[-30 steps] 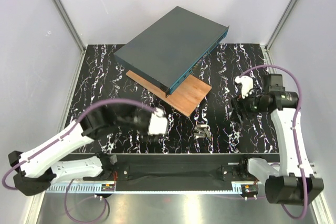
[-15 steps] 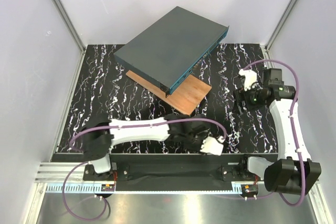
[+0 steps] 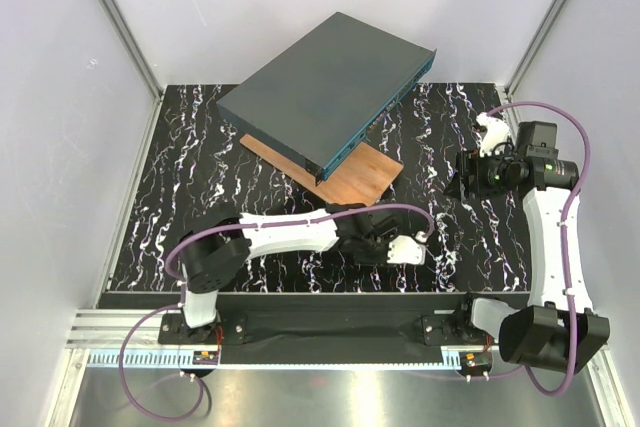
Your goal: Insert the plug into the switch port
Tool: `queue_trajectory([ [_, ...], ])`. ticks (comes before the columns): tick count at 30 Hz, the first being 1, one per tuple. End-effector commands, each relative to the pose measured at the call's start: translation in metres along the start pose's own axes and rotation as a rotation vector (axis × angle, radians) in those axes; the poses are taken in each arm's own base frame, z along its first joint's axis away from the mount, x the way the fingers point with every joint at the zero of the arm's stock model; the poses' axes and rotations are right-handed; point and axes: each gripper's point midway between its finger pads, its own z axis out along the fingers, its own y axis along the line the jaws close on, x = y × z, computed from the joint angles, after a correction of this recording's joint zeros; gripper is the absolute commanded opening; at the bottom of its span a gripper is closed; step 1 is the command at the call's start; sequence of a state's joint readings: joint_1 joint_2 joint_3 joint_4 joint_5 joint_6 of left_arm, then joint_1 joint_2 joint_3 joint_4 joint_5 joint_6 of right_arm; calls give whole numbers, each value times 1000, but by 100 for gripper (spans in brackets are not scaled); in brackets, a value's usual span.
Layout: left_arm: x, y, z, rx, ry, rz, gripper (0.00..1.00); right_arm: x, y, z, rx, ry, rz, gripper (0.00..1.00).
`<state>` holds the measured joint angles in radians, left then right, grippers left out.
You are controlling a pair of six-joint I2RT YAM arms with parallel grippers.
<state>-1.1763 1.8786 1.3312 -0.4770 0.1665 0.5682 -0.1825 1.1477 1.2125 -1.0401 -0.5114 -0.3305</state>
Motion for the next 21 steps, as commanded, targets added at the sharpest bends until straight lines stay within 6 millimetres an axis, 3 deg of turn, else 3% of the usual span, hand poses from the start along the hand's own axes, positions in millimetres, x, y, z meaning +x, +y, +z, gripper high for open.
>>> queue_trajectory([
  [1, -25, 8, 7, 6, -72, 30, 36, -16, 4, -8, -14, -62, 30, 74],
  [13, -24, 9, 37, 53, -56, 13, 36, -29, 0, -17, -39, -89, 53, 74],
  [21, -14, -4, 48, 117, -26, 1, 31, -33, -10, -23, -33, -103, 59, 74],
])
